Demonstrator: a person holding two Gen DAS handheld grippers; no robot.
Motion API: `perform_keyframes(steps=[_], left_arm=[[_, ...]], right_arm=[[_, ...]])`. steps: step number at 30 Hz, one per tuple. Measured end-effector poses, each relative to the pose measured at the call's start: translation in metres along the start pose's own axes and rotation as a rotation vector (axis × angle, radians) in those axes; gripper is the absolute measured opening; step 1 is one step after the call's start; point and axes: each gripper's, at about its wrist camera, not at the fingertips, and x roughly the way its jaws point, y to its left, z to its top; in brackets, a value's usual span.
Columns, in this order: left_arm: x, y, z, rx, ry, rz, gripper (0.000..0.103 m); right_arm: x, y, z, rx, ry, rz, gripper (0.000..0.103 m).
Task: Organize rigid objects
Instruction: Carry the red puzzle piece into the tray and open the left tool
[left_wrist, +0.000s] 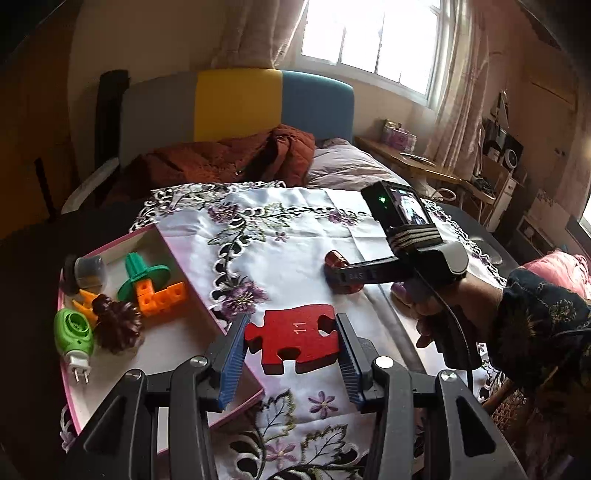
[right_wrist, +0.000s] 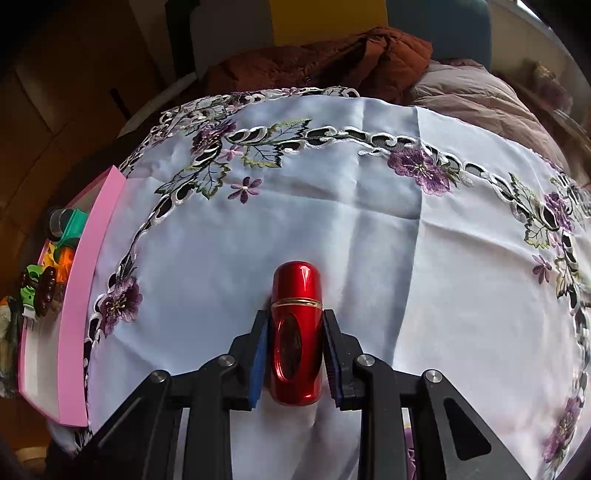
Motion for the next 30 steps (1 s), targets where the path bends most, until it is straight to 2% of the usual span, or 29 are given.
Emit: perform_keyframes(steps=[15, 23, 27, 30], left_arm=[[-0.018, 0.050, -0.012, -0.123, 0.004, 0.054, 0.046], [-0.055, 0.134, -0.023, -0.319, -0.032, 0.147, 0.046], [-0.060, 0.165, -0.043, -0.409, 0.003, 0.182, 0.046], [-0.053, 0.173, -0.054, -0.447, 0.038, 0.171, 0.046]], right_arm=[[-0.001, 0.010, -0.004, -0.094, -0.026, -0.058, 0.028], [0.000, 0.015, -0.004, -0.125, -0.027, -0.083, 0.028], [0.000, 0.017, -0.003, -0.144, -0.025, -0.095, 0.028], [0.000, 0.019, -0.003, -0.155, -0.025, -0.105, 0.028]])
